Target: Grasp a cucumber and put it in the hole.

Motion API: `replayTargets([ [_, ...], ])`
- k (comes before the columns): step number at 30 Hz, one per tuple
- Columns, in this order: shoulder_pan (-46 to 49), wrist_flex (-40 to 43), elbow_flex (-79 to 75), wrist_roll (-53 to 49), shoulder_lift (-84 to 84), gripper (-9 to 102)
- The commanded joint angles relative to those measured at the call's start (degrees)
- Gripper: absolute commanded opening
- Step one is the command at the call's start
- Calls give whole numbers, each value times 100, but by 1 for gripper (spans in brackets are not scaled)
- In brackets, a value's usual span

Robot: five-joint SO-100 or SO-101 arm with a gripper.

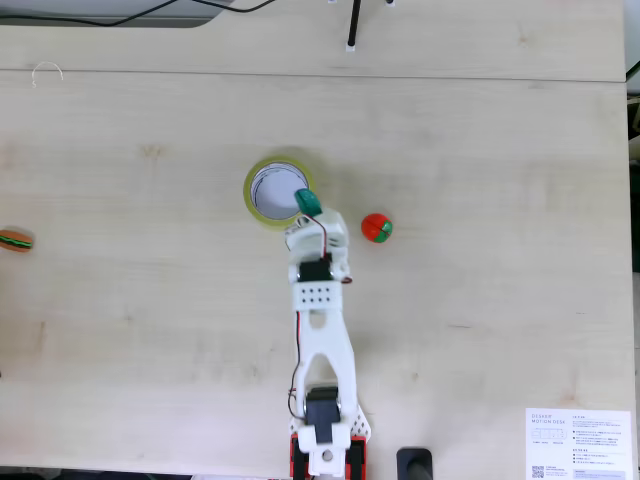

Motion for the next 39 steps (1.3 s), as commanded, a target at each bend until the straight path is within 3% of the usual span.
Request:
replayTargets([
  [1,-114,-272,-642,53,-79,0],
  [8,-167,-677,-1107,79,-598,0],
  [26,-747,-686,-2276,325,-1512,0],
  [28,-747,-686,-2276,325,-1538,10],
  [30,-729,-694,-2276,325,-1582,32],
  [39,-712,-888,-2268,325,-1406,49],
])
